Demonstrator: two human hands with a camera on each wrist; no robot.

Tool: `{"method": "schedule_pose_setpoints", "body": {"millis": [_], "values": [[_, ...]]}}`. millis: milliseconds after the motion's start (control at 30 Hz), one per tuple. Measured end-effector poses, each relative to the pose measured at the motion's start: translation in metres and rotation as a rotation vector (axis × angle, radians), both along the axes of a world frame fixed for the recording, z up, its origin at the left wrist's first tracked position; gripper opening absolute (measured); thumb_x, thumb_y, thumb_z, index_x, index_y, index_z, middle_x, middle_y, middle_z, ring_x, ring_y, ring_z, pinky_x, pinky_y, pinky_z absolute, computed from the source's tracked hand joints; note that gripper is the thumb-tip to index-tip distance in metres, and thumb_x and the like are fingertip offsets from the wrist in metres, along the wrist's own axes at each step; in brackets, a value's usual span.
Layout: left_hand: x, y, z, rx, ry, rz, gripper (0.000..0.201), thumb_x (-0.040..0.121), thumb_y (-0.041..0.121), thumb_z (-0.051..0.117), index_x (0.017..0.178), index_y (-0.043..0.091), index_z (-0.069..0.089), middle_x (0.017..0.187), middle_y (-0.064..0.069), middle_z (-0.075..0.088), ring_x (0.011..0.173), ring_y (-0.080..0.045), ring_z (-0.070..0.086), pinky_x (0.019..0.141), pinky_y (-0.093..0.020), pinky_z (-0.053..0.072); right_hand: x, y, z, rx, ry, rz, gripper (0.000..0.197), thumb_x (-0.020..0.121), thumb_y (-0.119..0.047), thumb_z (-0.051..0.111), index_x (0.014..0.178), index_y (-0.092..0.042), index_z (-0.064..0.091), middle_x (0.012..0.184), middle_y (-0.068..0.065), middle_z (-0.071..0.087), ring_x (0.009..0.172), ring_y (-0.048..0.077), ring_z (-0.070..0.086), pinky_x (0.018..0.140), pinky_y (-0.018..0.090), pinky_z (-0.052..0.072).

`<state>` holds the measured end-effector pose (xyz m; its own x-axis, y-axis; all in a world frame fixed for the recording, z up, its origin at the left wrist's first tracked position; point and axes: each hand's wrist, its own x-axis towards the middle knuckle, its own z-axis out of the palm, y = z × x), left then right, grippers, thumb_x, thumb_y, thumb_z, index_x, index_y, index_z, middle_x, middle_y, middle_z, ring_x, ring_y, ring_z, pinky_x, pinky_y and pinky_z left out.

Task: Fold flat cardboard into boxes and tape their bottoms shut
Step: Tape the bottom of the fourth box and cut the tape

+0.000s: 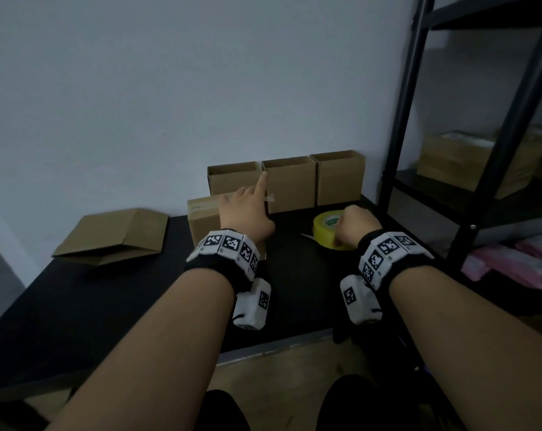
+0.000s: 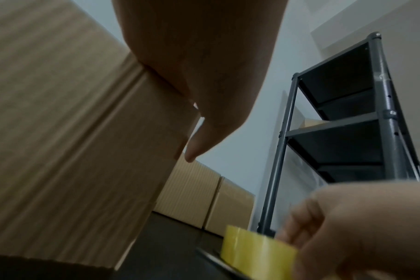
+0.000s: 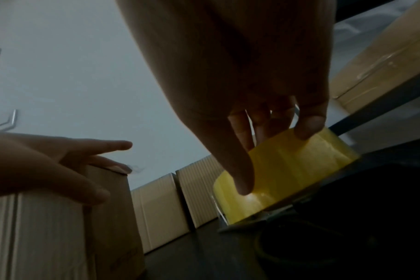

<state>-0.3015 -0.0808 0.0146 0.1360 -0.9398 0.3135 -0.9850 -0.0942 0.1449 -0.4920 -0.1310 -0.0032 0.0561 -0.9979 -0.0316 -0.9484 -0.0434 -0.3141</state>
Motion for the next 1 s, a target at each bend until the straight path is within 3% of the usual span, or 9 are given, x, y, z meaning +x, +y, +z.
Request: {"method": "schedule_pose_setpoints", "body": {"millis": [133, 200, 267, 367, 500, 667, 767, 867, 1000], "values": [[0.001, 0.001, 0.007, 0.041, 0.136, -0.007, 0.089, 0.081, 0.028, 0.055, 0.153, 0.021, 0.002, 0.138, -0.009, 0.049, 0.134, -0.025, 0.038, 0.114, -0.05, 0.021, 0.001, -0.002, -0.004, 0.041, 0.017, -0.009, 0.036, 0.084, -0.015, 0.07, 0.115, 0.0, 0.061, 0.11, 0.013, 0.063, 0.101, 0.028, 0.062, 0.082, 0.034, 0.052], [0.001, 0.002, 0.012, 0.038, 0.243, -0.014, 0.074, 0.089, 0.028, 0.046, 0.152, 0.02, 0.009, 0.131, -0.011, 0.053, 0.124, -0.03, 0.048, 0.111, -0.051, 0.028, 0.002, -0.001, 0.0, 0.066, 0.001, -0.003, 0.037, 0.084, -0.016, 0.071, 0.116, 0.0, 0.061, 0.111, 0.013, 0.063, 0.102, 0.028, 0.062, 0.079, 0.034, 0.05], [0.005, 0.001, 0.019, 0.026, 0.348, -0.026, 0.057, 0.095, 0.022, 0.038, 0.149, 0.015, 0.021, 0.133, -0.013, 0.052, 0.117, -0.032, 0.053, 0.105, -0.048, 0.038, 0.006, 0.001, 0.009, 0.057, -0.05, 0.011, 0.031, 0.086, -0.017, 0.07, 0.112, -0.001, 0.063, 0.11, 0.013, 0.063, 0.1, 0.029, 0.062, 0.075, 0.031, 0.049], [0.021, -0.005, 0.026, 0.004, 0.378, -0.014, 0.05, 0.097, 0.012, 0.038, 0.147, 0.012, 0.032, 0.144, -0.015, 0.043, 0.123, -0.03, 0.05, 0.103, -0.041, 0.041, 0.019, 0.005, 0.025, -0.081, -0.289, 0.073, 0.018, 0.093, -0.017, 0.061, 0.096, 0.0, 0.067, 0.095, 0.015, 0.065, 0.093, 0.03, 0.064, 0.072, 0.033, 0.05], [0.052, -0.004, 0.032, -0.051, 0.268, -0.007, 0.046, 0.092, 0.013, 0.045, 0.138, 0.014, 0.048, 0.143, -0.011, 0.044, 0.127, -0.027, 0.046, 0.107, -0.037, 0.037, 0.051, 0.017, 0.043, -0.076, -0.659, 0.157, 0.032, 0.098, -0.028, 0.053, 0.112, -0.002, 0.065, 0.108, 0.014, 0.066, 0.096, 0.03, 0.065, 0.091, 0.046, 0.053], [0.075, 0.0, 0.018, 0.15, 0.083, 0.063, 0.051, 0.089, 0.059, 0.035, 0.136, 0.042, 0.046, 0.145, -0.004, 0.044, 0.129, -0.03, 0.043, 0.11, -0.047, 0.032, 0.091, 0.014, 0.043, 0.006, -0.808, 0.103, 0.044, 0.1, -0.029, 0.05, 0.119, 0.009, 0.06, 0.111, 0.025, 0.064, 0.099, 0.038, 0.065, 0.09, 0.051, 0.053], [0.076, 0.006, 0.013, 0.178, -0.022, -0.003, 0.047, 0.1, 0.05, 0.028, 0.146, 0.038, 0.033, 0.148, -0.01, 0.04, 0.131, -0.033, 0.037, 0.112, -0.039, 0.029, 0.108, 0.006, 0.035, 0.118, -0.914, 0.014, 0.04, 0.099, -0.03, 0.051, 0.117, 0.005, 0.057, 0.096, 0.016, 0.064, 0.095, 0.034, 0.067, 0.088, 0.047, 0.056], [0.068, 0.015, 0.019, 0.192, -0.155, -0.022, 0.046, 0.106, 0.033, 0.024, 0.151, 0.026, 0.024, 0.154, -0.006, 0.029, 0.134, -0.033, 0.031, 0.111, -0.035, 0.023, 0.116, -0.003, 0.029, 0.181, -1.036, -0.03, 0.03, 0.097, -0.016, 0.057, 0.118, 0.006, 0.058, 0.094, 0.016, 0.064, 0.09, 0.031, 0.067, 0.081, 0.041, 0.059], [0.071, 0.014, 0.019, 0.207, -0.267, -0.055, 0.045, 0.106, 0.029, 0.025, 0.15, 0.024, 0.023, 0.157, -0.002, 0.022, 0.134, -0.034, 0.03, 0.112, -0.039, 0.025, 0.121, -0.006, 0.024, 0.127, -1.037, -0.049, 0.011, 0.093, 0.002, 0.056, 0.097, 0.001, 0.066, 0.081, 0.013, 0.061, 0.085, 0.032, 0.065, 0.073, 0.04, 0.06]]}}
